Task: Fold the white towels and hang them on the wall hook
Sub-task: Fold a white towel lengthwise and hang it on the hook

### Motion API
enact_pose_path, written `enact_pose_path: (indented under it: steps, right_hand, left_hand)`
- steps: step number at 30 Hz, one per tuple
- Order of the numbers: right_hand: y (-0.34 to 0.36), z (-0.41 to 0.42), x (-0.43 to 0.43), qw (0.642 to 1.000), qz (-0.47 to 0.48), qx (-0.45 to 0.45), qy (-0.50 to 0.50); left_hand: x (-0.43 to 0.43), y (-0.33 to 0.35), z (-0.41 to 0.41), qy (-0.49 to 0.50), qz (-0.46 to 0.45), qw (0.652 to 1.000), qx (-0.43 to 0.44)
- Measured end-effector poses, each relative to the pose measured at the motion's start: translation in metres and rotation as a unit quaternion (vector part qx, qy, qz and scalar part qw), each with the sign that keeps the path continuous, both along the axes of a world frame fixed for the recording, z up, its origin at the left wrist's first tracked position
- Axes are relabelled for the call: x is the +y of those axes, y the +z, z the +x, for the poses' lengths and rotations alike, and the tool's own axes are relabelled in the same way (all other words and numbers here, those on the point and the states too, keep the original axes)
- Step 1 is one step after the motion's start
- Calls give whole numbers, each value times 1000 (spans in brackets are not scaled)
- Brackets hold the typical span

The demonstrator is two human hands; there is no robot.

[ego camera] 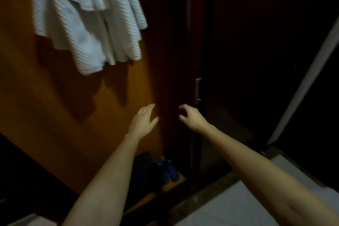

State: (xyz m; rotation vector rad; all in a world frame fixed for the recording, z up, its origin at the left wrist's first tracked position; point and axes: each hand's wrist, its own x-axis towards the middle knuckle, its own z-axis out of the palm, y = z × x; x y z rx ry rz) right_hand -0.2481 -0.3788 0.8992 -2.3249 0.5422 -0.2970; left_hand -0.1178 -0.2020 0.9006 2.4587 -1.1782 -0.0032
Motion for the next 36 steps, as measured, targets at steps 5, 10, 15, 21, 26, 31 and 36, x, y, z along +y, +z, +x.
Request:
enact_pose_path:
  steps: [5, 10, 15, 21, 26, 31, 36]
  right_hand:
    - [-75, -138, -27, 988, 30, 110, -101]
    - [-114, -268, -41, 956, 59, 156, -241]
    - [-133, -386, -64, 918, 92, 172, -345]
    - [-156, -503, -110, 872, 122, 177, -439]
    - [-185, -585, -178, 848, 154, 172, -477]
    - [-223, -652, -237, 823, 203, 185, -498]
    - [-281, -706, -287, 771, 255, 197, -550]
  left_hand:
    - [-65, -61, -96, -156, 84, 984, 30]
    - [-142, -88, -207, -306, 107, 946, 20]
    - [-214, -108, -308, -424, 124, 897, 13]
    - [-305, -141, -419, -509, 146, 848, -10]
    - [-388, -181, -499, -550, 180, 816, -12]
    - [-455, -228, -566, -569, 236, 788, 7]
    - [-502, -287, -619, -565, 268, 778, 65]
